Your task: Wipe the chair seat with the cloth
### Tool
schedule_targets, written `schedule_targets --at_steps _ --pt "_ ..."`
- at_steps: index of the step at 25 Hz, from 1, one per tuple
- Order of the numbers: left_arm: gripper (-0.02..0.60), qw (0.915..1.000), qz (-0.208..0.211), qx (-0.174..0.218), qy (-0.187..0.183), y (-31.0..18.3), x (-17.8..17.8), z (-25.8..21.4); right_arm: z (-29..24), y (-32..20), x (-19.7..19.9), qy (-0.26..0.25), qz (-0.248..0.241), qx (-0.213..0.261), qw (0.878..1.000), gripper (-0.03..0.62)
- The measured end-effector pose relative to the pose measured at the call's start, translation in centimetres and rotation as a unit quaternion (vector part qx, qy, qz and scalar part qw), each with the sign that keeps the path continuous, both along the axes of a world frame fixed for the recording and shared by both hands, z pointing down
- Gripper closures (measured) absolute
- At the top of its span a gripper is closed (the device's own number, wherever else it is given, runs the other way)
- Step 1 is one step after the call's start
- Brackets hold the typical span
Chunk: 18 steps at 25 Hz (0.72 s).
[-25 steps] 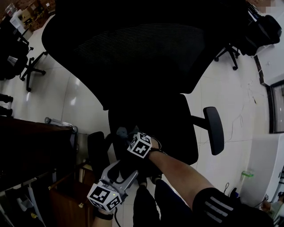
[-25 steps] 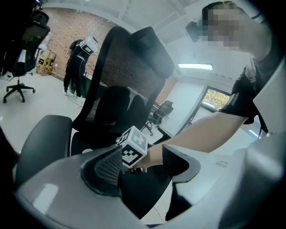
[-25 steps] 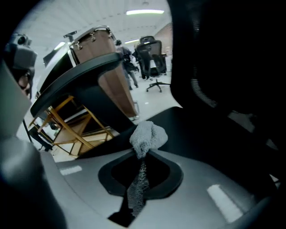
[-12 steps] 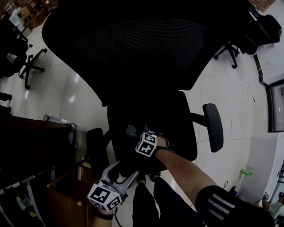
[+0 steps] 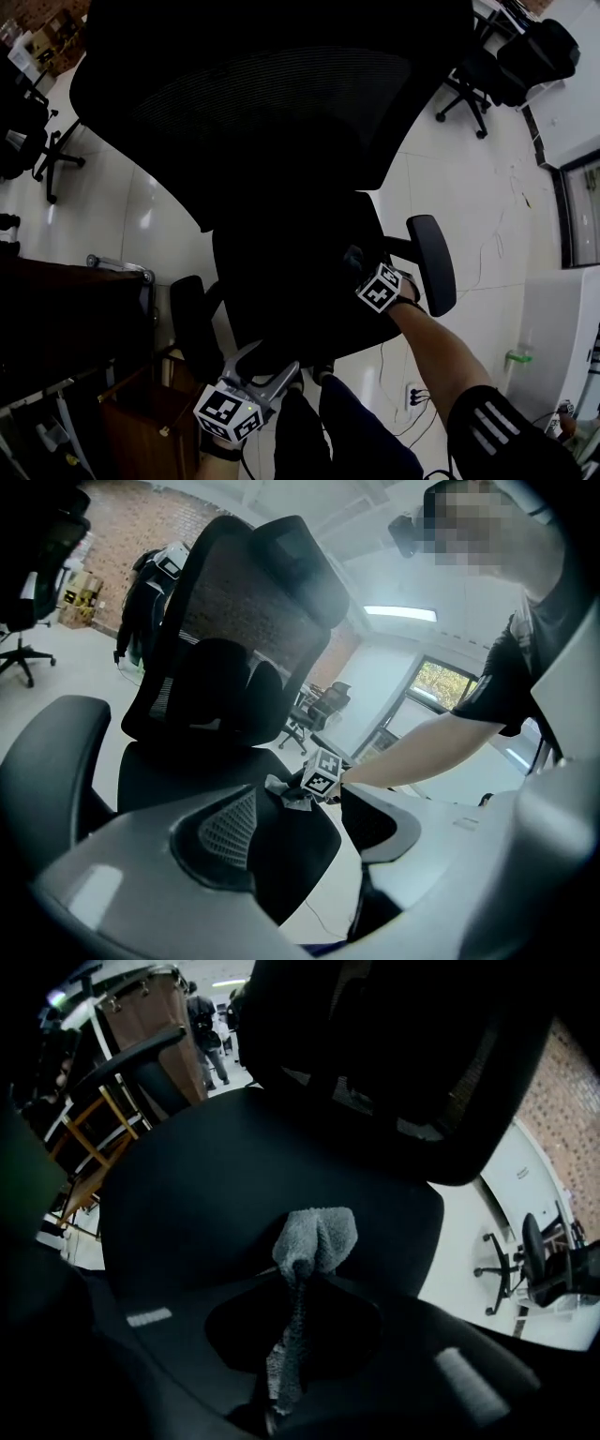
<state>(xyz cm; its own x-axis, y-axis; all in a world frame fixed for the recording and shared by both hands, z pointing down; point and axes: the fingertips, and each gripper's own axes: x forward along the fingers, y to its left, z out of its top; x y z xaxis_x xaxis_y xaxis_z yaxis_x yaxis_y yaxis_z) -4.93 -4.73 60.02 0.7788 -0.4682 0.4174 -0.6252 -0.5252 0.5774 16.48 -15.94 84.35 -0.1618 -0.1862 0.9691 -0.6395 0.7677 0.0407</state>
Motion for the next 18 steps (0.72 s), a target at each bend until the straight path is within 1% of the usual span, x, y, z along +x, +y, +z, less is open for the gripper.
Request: schedule_targets --at_steps 3,5,7,9,12,15,17,18 --pt "0.276 1.0 0.002 -0.002 0.001 0.4 0.4 0.0 -0.4 -0.2 0.3 0.008 0.02 0.006 1.0 0.568" --pt "0.276 1.0 0.001 -0.003 0.002 0.6 0.6 -0.3 -1.2 -0.4 -1.7 -0.023 0.028 0.013 0.999 0.568" --pt "0.276 1.0 0.0 -0.006 0.002 1.0 0.4 -0.2 -2.4 0.0 -5.9 -0.071 0.013 0.016 0.997 0.568" --pt "0.276 0.9999 -0.003 -0.01 -0.002 1.5 -0.2 -0.1 -3.3 1.5 -11.7 -0.114 -0.032 0.007 0.993 0.568" --pt "0.276 0.9997 -0.014 -0.019 -0.011 2.6 -1.7 0.0 -4.1 5.6 -21.0 -0.166 -0.11 -0.018 0.98 0.568" --pt "0.276 0.9991 -0.024 -0.026 -0.02 3.6 -3.2 0.1 -4.0 9.5 -28.5 -0.194 -0.164 -0.041 0.966 0.568" --pt "0.276 0.9988 -0.029 -0.031 -0.025 4.3 -3.9 0.4 -3.3 11.8 -31.6 -0.201 -0.186 -0.058 0.96 0.568" --pt "0.276 0.9985 -0.032 -0.033 -0.029 4.5 -4.2 0.5 -2.9 12.8 -32.6 -0.203 -0.193 -0.064 0.958 0.568"
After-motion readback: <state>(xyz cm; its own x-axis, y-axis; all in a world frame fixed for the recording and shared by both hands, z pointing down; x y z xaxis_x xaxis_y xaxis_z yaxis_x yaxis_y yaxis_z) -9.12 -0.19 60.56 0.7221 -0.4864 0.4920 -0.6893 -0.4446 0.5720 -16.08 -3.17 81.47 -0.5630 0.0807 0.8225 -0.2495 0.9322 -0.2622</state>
